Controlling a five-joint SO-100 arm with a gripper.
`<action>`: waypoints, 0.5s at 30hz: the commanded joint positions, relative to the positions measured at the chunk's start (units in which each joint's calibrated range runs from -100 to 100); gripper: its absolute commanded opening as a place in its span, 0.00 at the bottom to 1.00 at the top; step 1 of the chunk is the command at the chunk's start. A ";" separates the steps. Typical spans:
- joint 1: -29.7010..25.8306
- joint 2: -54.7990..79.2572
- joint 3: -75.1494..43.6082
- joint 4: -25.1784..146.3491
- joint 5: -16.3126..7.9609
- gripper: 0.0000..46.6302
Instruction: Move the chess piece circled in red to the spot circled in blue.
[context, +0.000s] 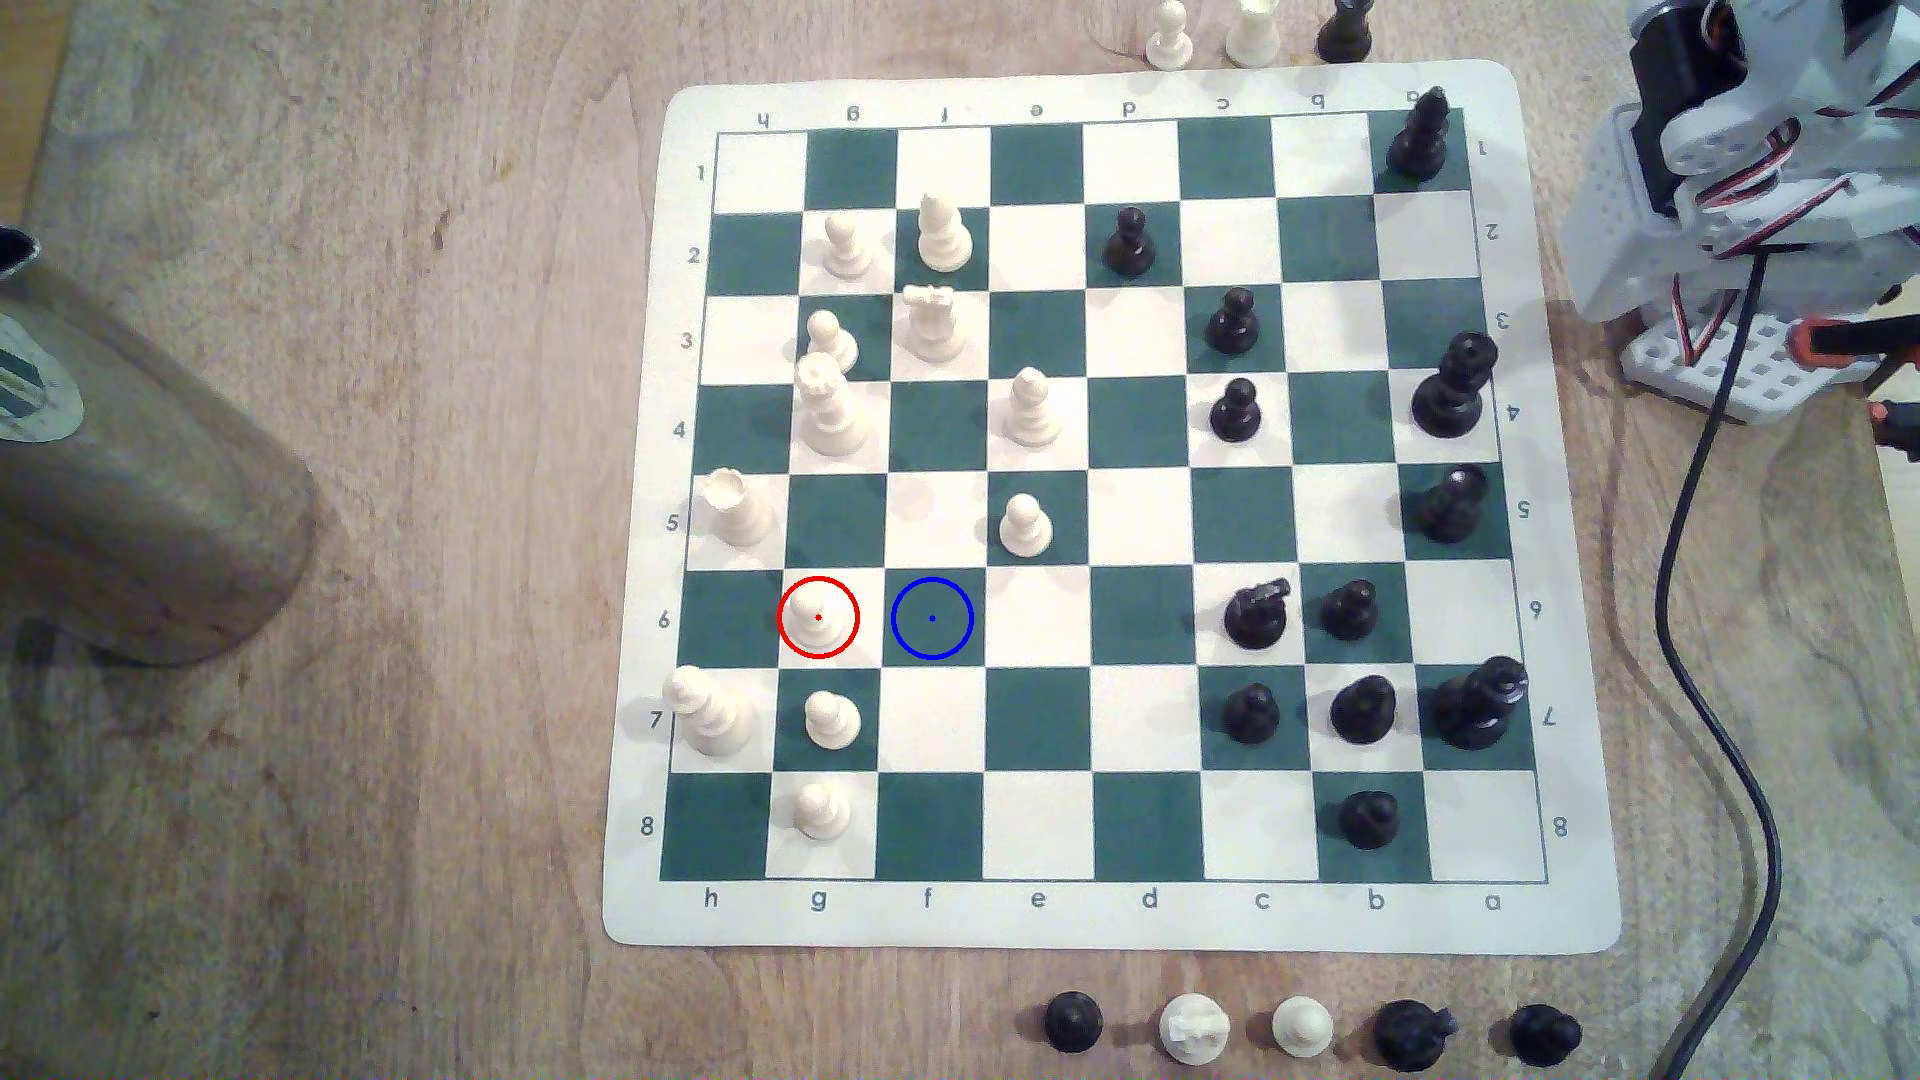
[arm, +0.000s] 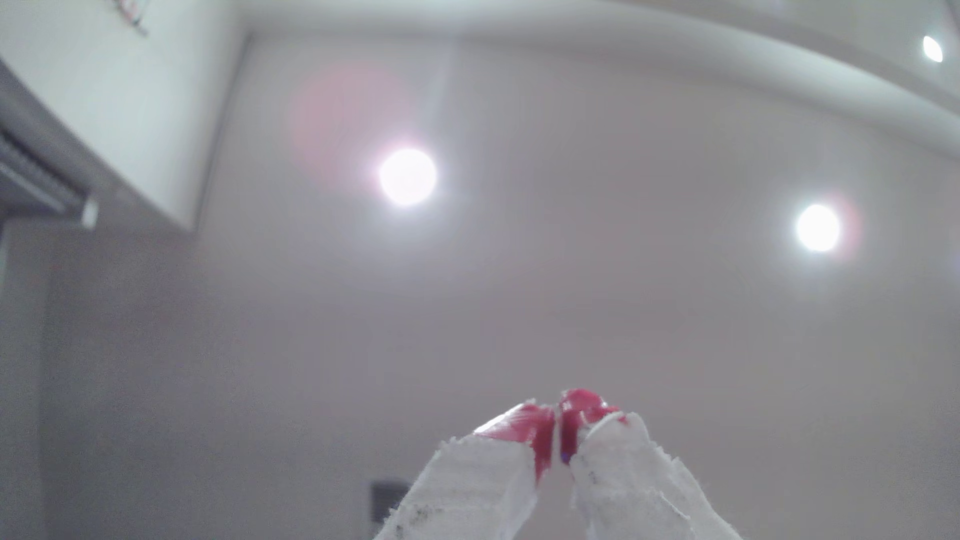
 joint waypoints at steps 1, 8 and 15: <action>0.95 -0.03 1.17 -1.02 0.34 0.00; 1.18 -0.03 -2.27 26.67 0.10 0.00; 3.22 -0.03 -10.07 55.25 0.00 0.00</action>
